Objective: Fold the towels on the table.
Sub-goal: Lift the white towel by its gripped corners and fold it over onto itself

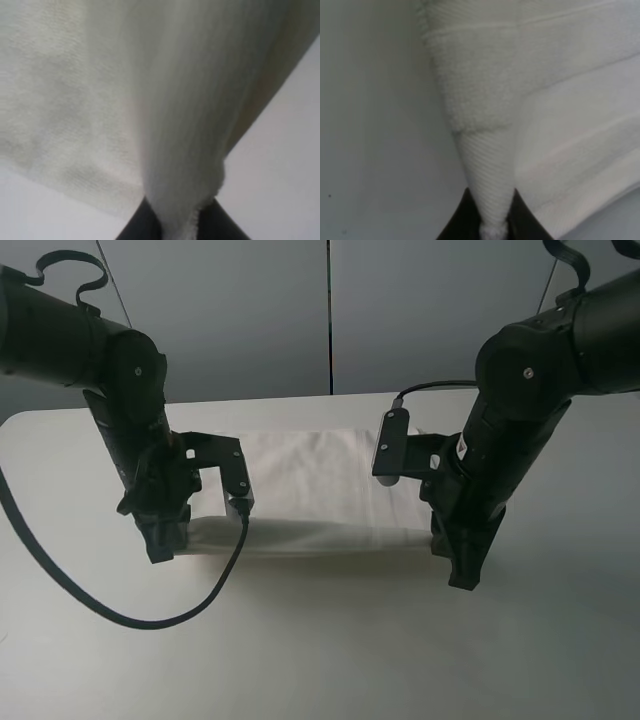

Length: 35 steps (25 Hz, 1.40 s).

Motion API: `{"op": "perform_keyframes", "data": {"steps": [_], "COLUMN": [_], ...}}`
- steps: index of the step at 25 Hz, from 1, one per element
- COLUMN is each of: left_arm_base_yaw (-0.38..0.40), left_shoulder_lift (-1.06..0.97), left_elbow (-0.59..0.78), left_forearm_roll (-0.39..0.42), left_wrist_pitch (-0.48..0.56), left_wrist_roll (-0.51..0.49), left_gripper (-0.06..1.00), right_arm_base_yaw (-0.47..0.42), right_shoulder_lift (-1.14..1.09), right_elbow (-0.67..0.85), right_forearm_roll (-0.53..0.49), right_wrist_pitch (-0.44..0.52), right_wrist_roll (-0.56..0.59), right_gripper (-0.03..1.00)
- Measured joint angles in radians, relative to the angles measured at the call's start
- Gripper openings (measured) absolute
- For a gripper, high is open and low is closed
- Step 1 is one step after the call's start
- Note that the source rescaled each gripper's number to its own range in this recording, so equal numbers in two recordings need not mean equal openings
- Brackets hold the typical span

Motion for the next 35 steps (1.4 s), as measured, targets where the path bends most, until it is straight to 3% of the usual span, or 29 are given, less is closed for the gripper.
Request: {"op": "perform_keyframes", "data": {"steps": [5, 12, 17, 23, 26, 32, 35], "left_arm_base_yaw": [0.0, 0.0, 0.0, -0.005, -0.005, -0.005, -0.005], "left_shoulder_lift": [-0.036, -0.038, -0.046, -0.046, -0.062, -0.132, -0.143], "left_elbow": [0.0, 0.0, 0.0, 0.0, -0.009, -0.015, -0.015], "left_forearm_roll": [0.041, 0.216, 0.331, 0.405, 0.403, 0.248, 0.2], "left_wrist_pitch": [-0.027, -0.051, -0.102, -0.158, -0.161, -0.124, -0.063], "left_wrist_roll": [-0.044, -0.194, -0.309, -0.402, -0.405, -0.31, -0.265], "left_gripper": [0.0, 0.0, 0.0, 0.0, 0.0, 0.0, 0.0], "right_arm_base_yaw": [0.0, 0.002, 0.004, 0.008, 0.008, 0.008, 0.008], "right_shoulder_lift": [-0.001, -0.001, -0.001, -0.001, -0.001, -0.008, -0.042], "right_elbow": [-0.038, -0.113, -0.147, -0.148, -0.148, -0.148, -0.148], "right_forearm_roll": [-0.013, -0.083, -0.164, -0.273, -0.279, -0.252, -0.185], "right_wrist_pitch": [0.0, -0.007, -0.039, -0.064, -0.056, 0.039, 0.059], "right_wrist_roll": [0.026, 0.09, 0.167, 0.281, 0.293, 0.258, 0.191], "right_gripper": [0.05, 0.05, 0.05, 0.05, 0.05, 0.05, 0.05]}}
